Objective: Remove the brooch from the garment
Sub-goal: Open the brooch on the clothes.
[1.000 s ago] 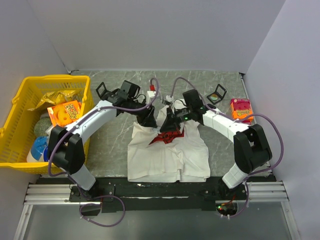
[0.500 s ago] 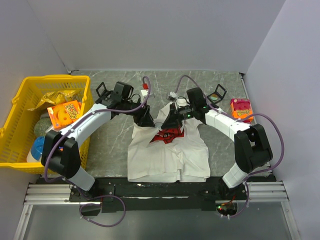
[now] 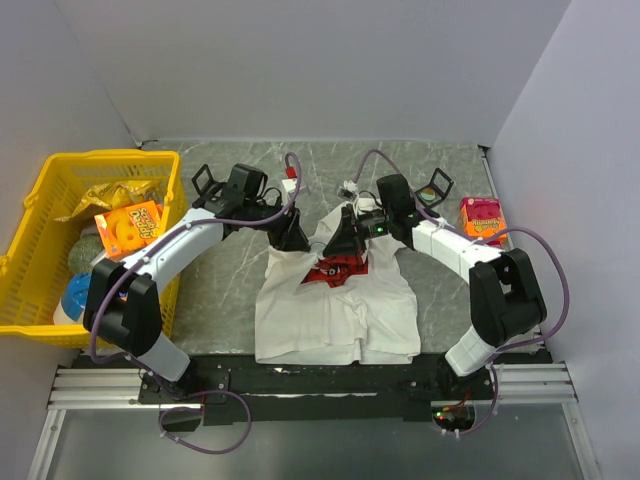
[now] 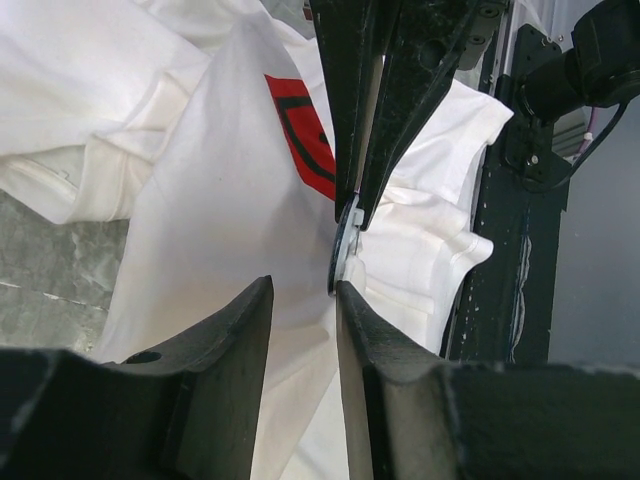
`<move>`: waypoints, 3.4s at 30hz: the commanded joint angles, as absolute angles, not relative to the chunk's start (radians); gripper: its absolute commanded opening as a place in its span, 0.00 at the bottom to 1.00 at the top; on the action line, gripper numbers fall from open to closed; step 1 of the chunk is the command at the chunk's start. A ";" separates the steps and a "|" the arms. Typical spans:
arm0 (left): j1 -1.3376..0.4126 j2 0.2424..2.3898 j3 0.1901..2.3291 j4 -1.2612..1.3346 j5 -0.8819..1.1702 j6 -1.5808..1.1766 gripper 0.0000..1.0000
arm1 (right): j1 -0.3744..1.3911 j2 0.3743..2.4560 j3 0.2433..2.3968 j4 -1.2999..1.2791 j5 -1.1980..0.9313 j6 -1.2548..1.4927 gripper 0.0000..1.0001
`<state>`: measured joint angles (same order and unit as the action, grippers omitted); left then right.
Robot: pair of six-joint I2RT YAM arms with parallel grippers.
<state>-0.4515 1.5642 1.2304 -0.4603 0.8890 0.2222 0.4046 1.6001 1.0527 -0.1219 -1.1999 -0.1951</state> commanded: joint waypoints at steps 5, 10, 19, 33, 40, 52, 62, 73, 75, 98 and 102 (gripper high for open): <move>-0.488 1.575 1.232 -0.446 0.908 0.248 0.36 | 0.405 1.537 1.043 -0.032 -1.256 -0.135 0.00; -0.494 1.577 1.235 -0.449 0.925 0.250 0.33 | 0.394 1.540 1.035 -0.005 -1.264 -0.098 0.00; -0.494 1.574 1.226 -0.433 0.919 0.241 0.14 | 0.379 1.545 1.019 0.048 -1.287 -0.067 0.00; -0.499 1.578 1.236 -0.460 0.926 0.262 0.01 | 0.382 1.563 1.061 -0.095 -1.301 -0.156 0.30; -0.506 1.589 1.296 -0.591 0.956 0.365 0.01 | 0.305 1.539 1.121 -0.192 -1.331 -0.245 0.43; -0.549 1.634 1.355 -0.693 0.974 0.428 0.01 | 0.371 1.543 1.161 -0.209 -1.253 -0.296 0.65; -0.549 1.632 1.353 -0.689 1.003 0.422 0.01 | 0.445 1.643 1.207 -0.225 -1.227 -0.302 0.59; -0.549 1.634 1.347 -0.683 1.009 0.422 0.01 | 0.451 1.646 1.180 -0.230 -1.207 -0.328 0.33; -0.549 1.632 1.347 -0.683 1.011 0.420 0.01 | 0.451 1.651 1.181 -0.235 -1.207 -0.330 0.26; -0.534 1.631 1.347 -0.663 1.009 0.390 0.24 | 0.451 1.654 1.201 -0.319 -1.224 -0.387 0.00; -0.534 1.626 1.345 -0.655 1.006 0.387 0.41 | 0.451 1.652 1.193 -0.269 -1.220 -0.333 0.00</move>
<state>-0.5373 1.6466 1.3155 -0.6762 0.9485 0.3912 0.4515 1.6573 1.1782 -0.3176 -1.2251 -0.3874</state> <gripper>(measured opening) 0.349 0.076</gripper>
